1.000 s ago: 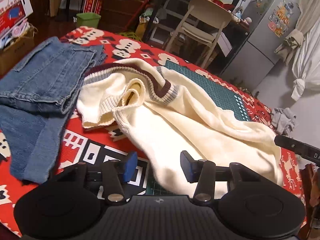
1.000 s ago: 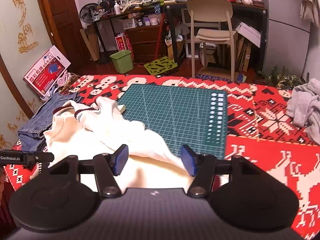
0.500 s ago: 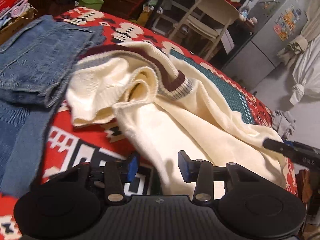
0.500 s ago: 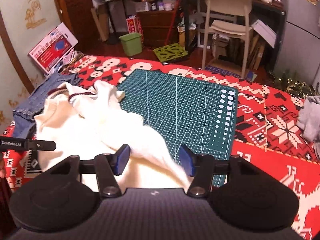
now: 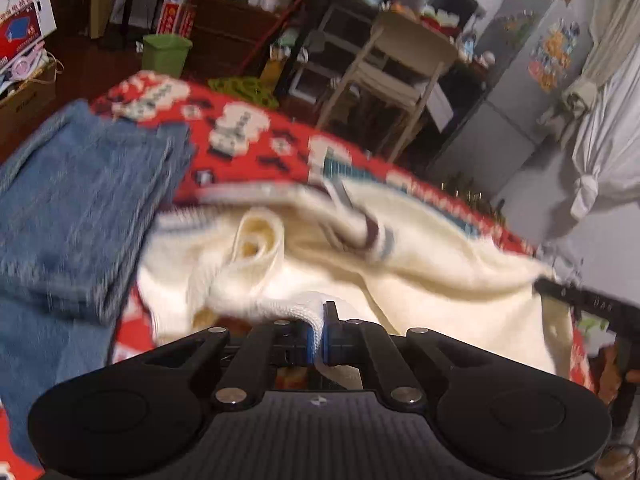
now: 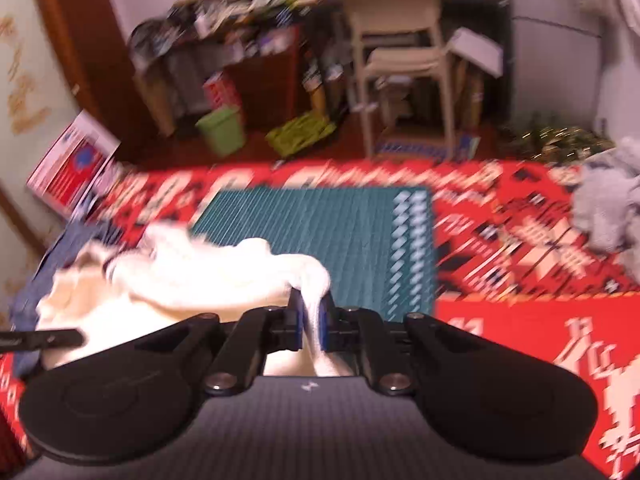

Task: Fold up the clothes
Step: 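Grasp the sweater hem with the left tool while the right tool grasps and lifts it, then lift the cream sweater by its hem with both tools and shake it out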

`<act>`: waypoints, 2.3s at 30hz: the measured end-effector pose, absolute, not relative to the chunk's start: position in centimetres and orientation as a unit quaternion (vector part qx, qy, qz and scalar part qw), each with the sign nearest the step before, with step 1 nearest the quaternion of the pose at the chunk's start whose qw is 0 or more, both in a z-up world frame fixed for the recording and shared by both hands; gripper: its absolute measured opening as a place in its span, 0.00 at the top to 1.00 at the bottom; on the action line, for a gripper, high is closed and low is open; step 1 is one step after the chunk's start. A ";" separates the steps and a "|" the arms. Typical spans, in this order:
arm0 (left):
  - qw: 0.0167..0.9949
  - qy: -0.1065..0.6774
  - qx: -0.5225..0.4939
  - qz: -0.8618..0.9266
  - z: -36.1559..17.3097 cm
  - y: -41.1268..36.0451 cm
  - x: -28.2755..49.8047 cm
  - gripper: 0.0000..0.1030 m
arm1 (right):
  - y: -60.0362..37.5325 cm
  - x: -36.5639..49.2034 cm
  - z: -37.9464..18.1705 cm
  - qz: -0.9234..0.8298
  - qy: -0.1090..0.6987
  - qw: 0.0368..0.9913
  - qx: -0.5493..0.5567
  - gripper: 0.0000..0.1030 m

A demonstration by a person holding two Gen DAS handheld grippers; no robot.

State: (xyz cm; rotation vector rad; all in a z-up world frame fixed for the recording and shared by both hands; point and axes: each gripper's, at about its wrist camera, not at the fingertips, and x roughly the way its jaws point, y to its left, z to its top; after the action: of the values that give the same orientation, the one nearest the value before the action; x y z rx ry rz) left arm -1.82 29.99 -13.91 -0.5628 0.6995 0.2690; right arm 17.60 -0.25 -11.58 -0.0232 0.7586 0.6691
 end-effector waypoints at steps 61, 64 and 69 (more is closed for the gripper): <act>0.882 0.374 -0.270 0.093 -18.9 20.3 1.5 0.55 | -9.8 8.4 -16.3 0.189 0.373 0.906 0.056 0.48; 0.880 0.378 -0.275 0.084 -19.2 18.8 1.7 0.55 | -10.4 7.7 -16.5 0.190 0.381 0.900 0.096 0.48; 0.879 0.381 -0.275 0.082 -19.2 17.3 2.1 0.55 | -11.2 6.6 -16.2 0.200 0.379 0.895 0.125 0.48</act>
State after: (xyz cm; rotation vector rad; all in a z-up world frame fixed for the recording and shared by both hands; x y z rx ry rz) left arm 2.06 17.25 -19.22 -0.5741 0.7933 0.1708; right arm 6.61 -11.24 -16.22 0.2581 0.7854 0.4137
